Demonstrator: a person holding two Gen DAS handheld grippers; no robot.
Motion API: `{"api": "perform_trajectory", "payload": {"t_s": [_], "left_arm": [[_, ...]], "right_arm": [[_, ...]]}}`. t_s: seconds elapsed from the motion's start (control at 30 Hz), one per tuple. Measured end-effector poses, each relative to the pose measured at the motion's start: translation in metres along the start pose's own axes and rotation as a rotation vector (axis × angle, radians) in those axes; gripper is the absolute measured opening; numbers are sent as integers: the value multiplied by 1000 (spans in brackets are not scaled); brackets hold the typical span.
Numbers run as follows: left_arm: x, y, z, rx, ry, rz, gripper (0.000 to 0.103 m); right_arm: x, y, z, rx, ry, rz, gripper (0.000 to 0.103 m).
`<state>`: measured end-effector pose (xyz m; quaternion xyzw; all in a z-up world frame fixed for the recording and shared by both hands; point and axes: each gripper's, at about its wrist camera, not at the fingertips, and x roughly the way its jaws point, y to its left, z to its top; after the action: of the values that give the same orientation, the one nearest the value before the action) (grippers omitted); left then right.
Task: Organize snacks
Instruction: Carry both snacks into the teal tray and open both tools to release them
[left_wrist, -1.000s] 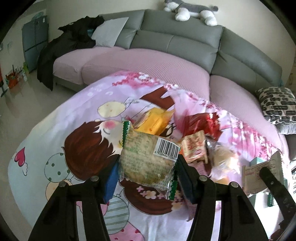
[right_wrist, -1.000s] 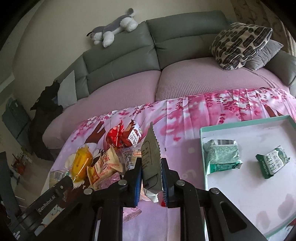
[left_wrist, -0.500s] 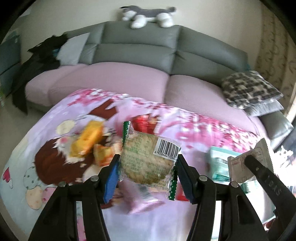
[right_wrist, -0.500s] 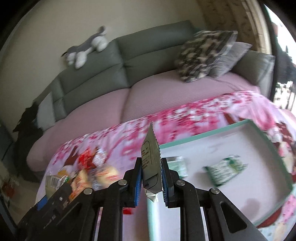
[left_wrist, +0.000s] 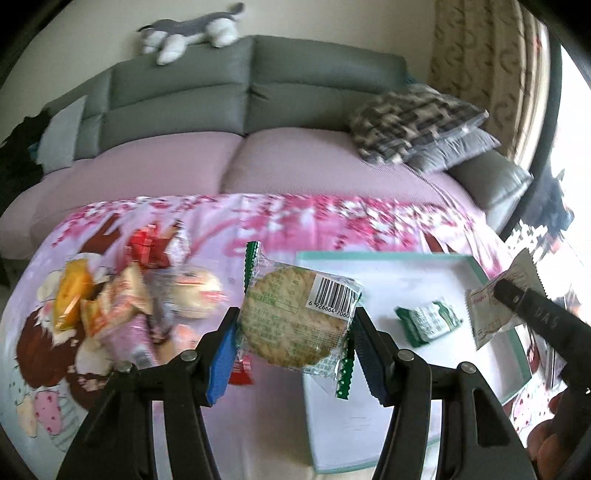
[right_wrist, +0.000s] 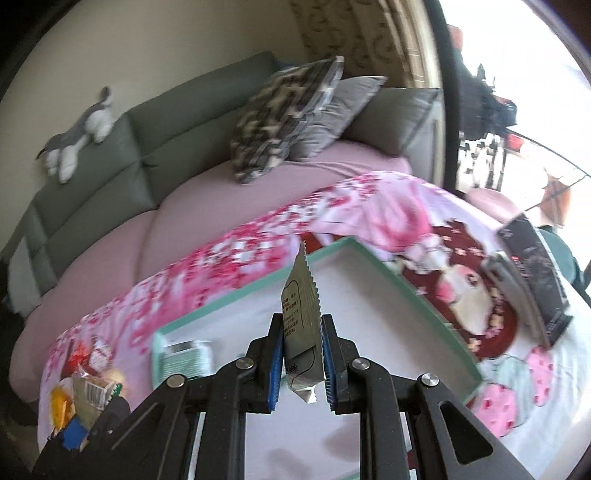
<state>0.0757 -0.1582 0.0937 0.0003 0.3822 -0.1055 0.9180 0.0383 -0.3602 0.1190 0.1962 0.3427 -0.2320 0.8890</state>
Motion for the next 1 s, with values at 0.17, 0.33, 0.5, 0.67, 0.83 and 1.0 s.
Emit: {"api": "perform_trajectory", "payload": {"t_s": [0.17,0.33,0.5,0.67,0.83,1.0], "left_arm": [[21,-29,-7,61,45,-17,61],[37,-43,-12,75,68,-25,61],[48,-48,-10,78,55,-17,61],[49,-50,-9,85,56,-27,62],[41,-48,-7,93,47,-33,68],[33,-42,-2,79,28,-30,70]], "right_arm": [[7,-26,1,38,22,-43,20],[18,-34,-1,37,51,-71,20],[28,-33,-5,33,80,-51,20],[30,-29,-7,17,89,-44,20],[32,-26,-8,9,100,-45,21],[36,-26,-9,14,119,-44,27]]}}
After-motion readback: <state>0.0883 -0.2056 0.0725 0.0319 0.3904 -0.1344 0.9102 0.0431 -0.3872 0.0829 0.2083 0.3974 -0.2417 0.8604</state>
